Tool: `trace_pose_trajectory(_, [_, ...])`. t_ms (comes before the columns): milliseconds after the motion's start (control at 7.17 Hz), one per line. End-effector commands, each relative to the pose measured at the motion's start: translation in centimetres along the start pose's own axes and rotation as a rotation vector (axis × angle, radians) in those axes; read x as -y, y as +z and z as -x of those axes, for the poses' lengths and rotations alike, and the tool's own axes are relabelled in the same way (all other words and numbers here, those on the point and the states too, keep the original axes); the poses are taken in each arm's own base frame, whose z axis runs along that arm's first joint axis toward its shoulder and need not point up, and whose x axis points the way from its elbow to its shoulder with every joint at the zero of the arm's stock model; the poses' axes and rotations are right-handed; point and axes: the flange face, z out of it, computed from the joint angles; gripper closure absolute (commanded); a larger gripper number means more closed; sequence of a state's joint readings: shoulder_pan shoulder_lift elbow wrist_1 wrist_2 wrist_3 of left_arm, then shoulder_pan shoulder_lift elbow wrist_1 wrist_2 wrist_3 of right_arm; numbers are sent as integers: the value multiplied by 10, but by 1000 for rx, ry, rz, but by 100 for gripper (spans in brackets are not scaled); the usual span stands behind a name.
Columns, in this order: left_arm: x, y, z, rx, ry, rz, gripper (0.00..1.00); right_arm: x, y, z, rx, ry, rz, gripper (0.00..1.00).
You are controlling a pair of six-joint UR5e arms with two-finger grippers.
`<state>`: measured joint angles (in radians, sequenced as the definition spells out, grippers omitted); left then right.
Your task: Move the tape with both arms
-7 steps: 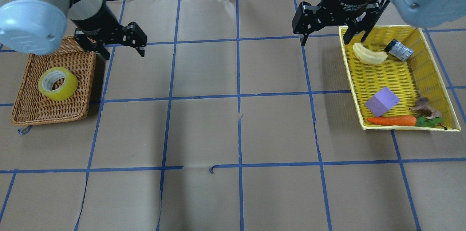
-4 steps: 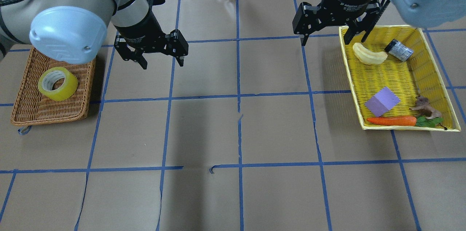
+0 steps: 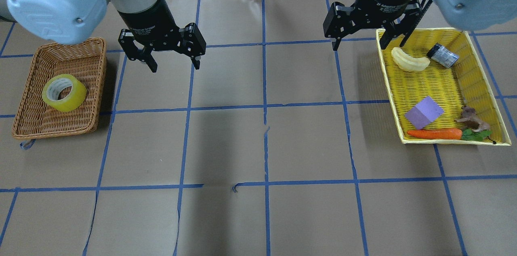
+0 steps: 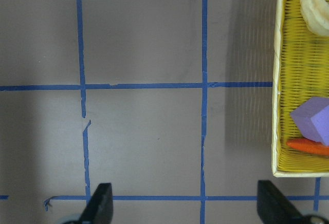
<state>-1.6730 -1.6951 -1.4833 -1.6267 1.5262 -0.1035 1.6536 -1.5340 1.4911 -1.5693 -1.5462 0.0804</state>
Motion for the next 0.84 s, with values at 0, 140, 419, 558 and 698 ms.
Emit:
trace_pose_trajectory(0, [0, -1, 2, 16, 3, 5, 0, 0, 0, -1, -8, -22, -1, 0])
trace_pose_trajectory(140, [-1, -1, 2, 16, 3, 4, 0, 0, 0, -1, -9, -22, -1, 0])
trace_pose_trajectory(419, [-1, -2, 2, 17, 3, -1, 0, 0, 0, -1, -9, -18, -2, 0])
trace_pose_trajectory(558, [-1, -2, 2, 17, 3, -4, 0, 0, 0, -1, -11, -21, -2, 0])
trace_pose_trajectory(698, [-1, -2, 2, 17, 3, -4, 0, 0, 0, -1, -9, -21, -2, 0])
